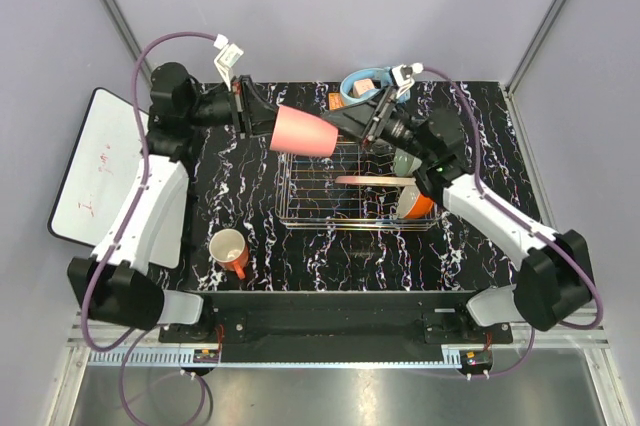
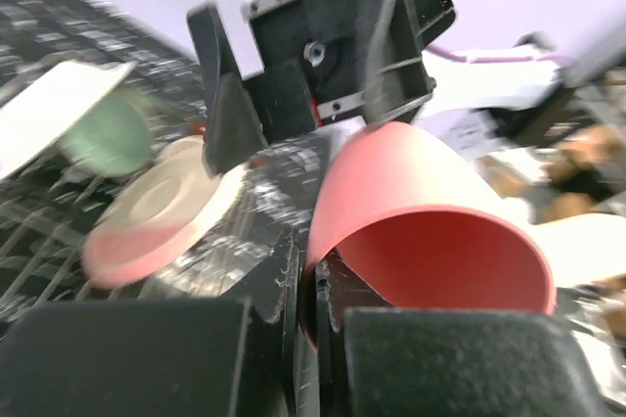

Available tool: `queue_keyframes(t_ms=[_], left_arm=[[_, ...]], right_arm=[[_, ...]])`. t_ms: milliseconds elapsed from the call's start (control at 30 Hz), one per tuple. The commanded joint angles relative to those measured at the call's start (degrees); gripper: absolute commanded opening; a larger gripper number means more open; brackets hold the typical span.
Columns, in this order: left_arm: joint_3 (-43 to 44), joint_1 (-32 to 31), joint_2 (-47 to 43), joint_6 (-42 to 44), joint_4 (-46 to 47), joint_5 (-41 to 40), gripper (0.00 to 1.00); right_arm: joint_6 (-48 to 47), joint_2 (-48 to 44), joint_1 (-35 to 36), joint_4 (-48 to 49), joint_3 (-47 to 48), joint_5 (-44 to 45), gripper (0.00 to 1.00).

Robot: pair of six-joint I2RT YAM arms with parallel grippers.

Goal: Load the mixed dishes into the dish rack

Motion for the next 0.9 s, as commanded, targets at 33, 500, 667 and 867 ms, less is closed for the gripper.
queue_keyframes(t_ms=[33,500,667,867], left_arm=[[-1.8,0.5,5.2,-37.9,46.3,5.5,0.0],[-6.4,0.6,6.6,-39.3,51.4,4.6,0.0],[-7.4,0.6,6.3,-34.8,46.7,4.3,0.0],[-8.4,0.6,4.9,-28.4,40.1,4.1,0.0]], right_arm=[[-1.7,-3.1,0.4,1.3,1.3,-1.0,1.0],[6.7,-0.4,2.3,12.5,-1.7,2.4,1.0],[10.7,1.3,3.4,18.1,-1.9,3.4,1.0],[11.7,0.8,3.5,18.7,-1.9,4.9,1.0]])
